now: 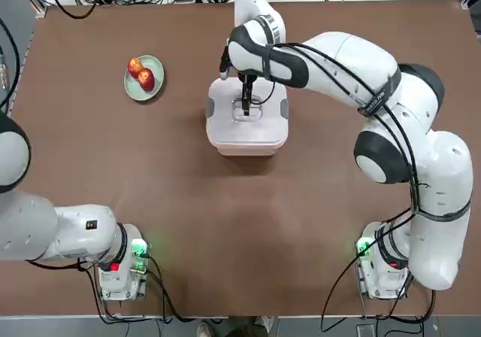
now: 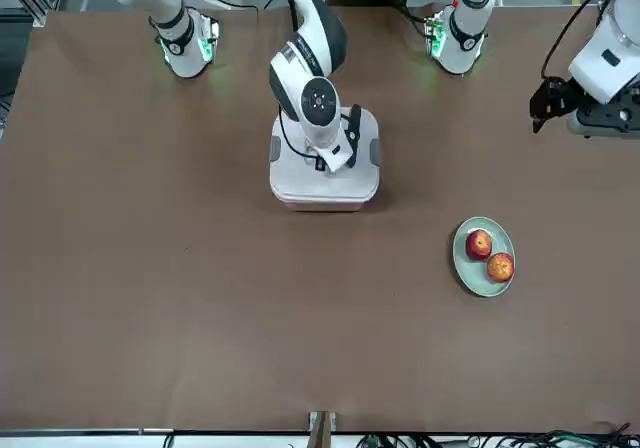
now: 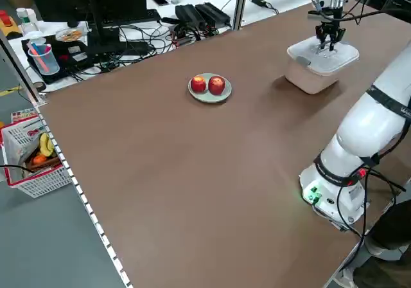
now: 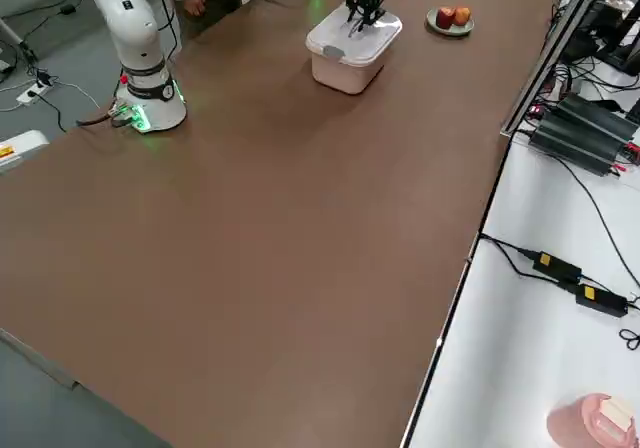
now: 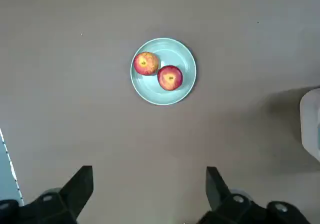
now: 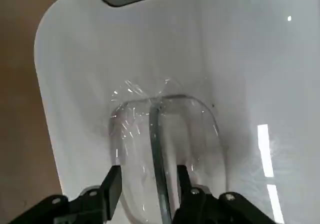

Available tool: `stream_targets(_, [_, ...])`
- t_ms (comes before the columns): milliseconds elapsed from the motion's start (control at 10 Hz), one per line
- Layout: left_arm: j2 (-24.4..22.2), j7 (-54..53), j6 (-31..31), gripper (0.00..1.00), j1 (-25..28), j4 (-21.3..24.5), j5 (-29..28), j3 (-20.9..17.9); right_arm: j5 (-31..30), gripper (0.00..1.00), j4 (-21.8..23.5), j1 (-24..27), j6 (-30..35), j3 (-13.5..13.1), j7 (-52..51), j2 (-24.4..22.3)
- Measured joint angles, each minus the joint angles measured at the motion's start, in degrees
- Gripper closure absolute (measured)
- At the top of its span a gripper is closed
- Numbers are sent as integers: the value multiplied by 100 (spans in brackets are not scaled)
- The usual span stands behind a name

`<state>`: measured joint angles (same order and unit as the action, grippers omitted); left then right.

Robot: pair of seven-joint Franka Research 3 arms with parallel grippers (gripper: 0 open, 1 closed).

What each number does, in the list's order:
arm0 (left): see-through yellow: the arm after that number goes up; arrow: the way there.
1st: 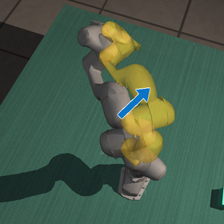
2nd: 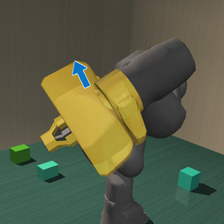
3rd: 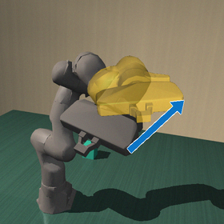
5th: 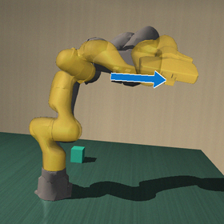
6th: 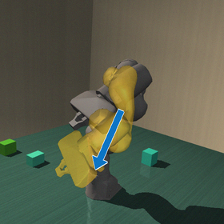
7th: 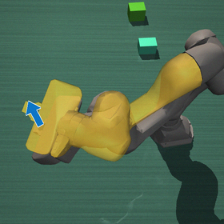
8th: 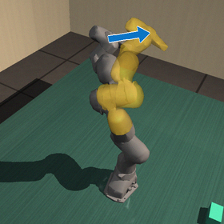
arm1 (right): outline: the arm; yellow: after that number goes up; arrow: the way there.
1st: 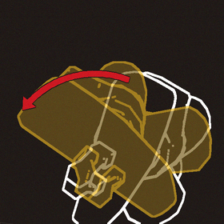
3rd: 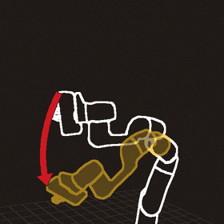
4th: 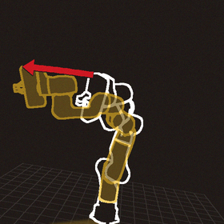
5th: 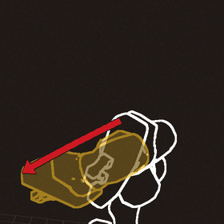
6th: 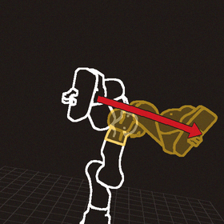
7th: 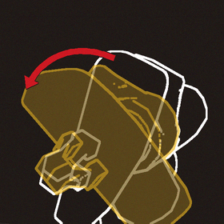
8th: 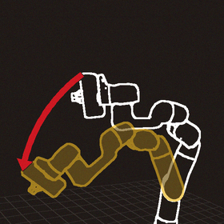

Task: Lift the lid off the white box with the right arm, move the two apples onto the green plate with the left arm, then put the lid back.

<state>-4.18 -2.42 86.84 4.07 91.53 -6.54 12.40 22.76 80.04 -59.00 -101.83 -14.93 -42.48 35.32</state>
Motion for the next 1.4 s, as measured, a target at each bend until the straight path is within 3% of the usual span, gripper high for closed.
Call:
stream_targets(100, [0, 11, -111, 0, 25, -51, 0, -7, 0, 43, 0, 0, -5, -1, 1, 0])
stream_targets(400, [10, 20, -153, 0, 152, -68, 22, -32, 0, 0, 0, 0, -22, -11, 2, 0])
stream_targets(800, [10, 52, -153, 0, 282, -180, 188, -42, 0, 0, -51, 8, -21, -96, 18, -50])
stream_targets(1200, [9, 121, -321, 0, 333, -354, 374, -44, -8, 0, -134, 121, 129, -319, 30, -442])
stream_targets(1400, [15, 145, -337, 0, 446, -355, 723, -46, -627, 0, -139, 268, 158, -473, 238, -741])
